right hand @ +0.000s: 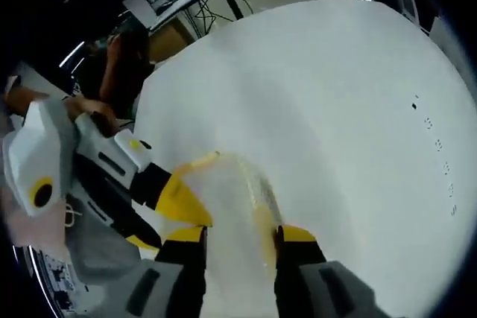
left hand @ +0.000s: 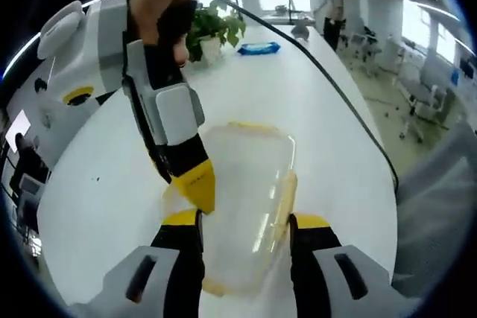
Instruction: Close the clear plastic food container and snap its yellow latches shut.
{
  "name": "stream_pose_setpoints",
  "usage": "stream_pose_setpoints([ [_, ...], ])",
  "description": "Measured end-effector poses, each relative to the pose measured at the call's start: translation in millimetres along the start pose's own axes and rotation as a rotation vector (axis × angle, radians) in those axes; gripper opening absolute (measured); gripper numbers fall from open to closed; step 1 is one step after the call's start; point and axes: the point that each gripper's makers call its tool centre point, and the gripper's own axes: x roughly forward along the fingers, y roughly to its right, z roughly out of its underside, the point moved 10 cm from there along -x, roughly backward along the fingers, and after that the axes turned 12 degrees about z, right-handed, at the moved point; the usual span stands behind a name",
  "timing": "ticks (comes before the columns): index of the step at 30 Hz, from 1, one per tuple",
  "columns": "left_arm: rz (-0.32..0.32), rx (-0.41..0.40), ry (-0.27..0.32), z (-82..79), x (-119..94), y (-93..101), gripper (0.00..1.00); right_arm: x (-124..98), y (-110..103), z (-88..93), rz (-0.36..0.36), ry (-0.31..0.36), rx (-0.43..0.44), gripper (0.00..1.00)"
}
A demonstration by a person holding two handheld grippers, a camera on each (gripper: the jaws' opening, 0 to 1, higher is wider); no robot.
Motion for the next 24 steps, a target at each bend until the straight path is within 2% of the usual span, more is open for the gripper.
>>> stream_pose_setpoints([
  [4,-0.003,0.001,0.006,0.7,0.1,0.0,0.42,-0.8,-0.1,0.9,-0.013,0.009,-0.008,0.33],
  [8,-0.036,0.025,0.013,1.8,1.9,3.4,0.42,-1.9,-0.1,4.2,-0.002,0.044,-0.009,0.33],
  [11,-0.049,0.028,0.040,6.2,1.9,3.3,0.41,-1.4,0.1,2.9,0.009,0.047,-0.009,0.34],
  [16,-0.143,0.090,0.025,7.6,9.6,11.7,0.41,-3.5,-2.8,6.4,0.038,0.078,-0.012,0.35],
  [17,-0.165,0.109,0.036,6.7,11.6,12.7,0.40,-3.6,-3.4,7.1,0.046,0.087,-0.012,0.35],
  [18,-0.167,0.102,0.035,6.0,7.4,15.8,0.39,-4.6,-5.0,5.1,0.054,0.117,-0.020,0.35],
  [24,-0.162,0.108,0.034,5.5,4.1,16.7,0.40,-5.7,-8.2,6.8,0.096,0.124,-0.027,0.37],
])
